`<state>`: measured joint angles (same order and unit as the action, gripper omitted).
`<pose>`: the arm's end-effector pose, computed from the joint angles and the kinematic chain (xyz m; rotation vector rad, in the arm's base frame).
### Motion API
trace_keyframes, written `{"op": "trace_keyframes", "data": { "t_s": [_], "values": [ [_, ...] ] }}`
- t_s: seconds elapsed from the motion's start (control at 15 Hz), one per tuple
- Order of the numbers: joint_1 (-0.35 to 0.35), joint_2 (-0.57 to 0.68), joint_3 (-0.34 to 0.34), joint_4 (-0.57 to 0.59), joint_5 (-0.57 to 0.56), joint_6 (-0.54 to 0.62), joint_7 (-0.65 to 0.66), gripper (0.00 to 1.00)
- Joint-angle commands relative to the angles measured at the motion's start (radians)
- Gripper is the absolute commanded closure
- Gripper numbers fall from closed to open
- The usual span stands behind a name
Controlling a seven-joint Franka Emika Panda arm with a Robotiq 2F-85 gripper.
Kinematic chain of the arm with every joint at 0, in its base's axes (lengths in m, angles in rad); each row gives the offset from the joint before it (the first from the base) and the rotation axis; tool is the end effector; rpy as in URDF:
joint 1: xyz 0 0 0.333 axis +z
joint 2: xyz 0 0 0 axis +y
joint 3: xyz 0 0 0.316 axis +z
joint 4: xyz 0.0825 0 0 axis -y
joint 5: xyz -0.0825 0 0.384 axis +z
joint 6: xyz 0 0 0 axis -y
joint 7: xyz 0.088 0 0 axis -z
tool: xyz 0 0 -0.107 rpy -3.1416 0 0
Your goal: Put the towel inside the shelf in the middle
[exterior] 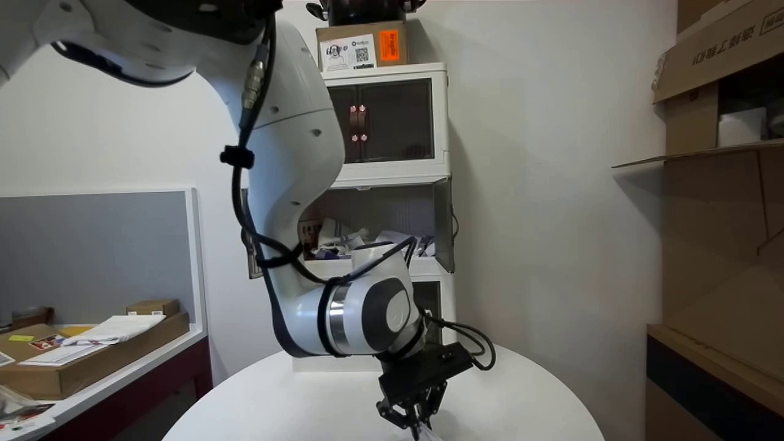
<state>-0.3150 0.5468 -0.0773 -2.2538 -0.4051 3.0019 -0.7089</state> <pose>0.5120 -0.1830 0.1363 2.7323 1.0407 0.1364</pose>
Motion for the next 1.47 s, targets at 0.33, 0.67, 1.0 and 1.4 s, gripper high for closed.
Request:
{"op": "trace_keyframes", "data": {
  "t_s": [0.33,0.67,1.0,1.4],
  "values": [
    [-0.412,-0.387,0.535,-0.261,0.462,0.065,-0.256,0.98],
    [-0.704,-0.364,0.937,-0.187,0.813,0.223,-0.437,0.98],
    [-1.036,-0.217,1.306,-0.139,0.794,0.426,-0.443,0.98],
    [-1.341,-0.079,1.557,-0.254,0.588,0.529,-0.175,0.98]
  ]
}}
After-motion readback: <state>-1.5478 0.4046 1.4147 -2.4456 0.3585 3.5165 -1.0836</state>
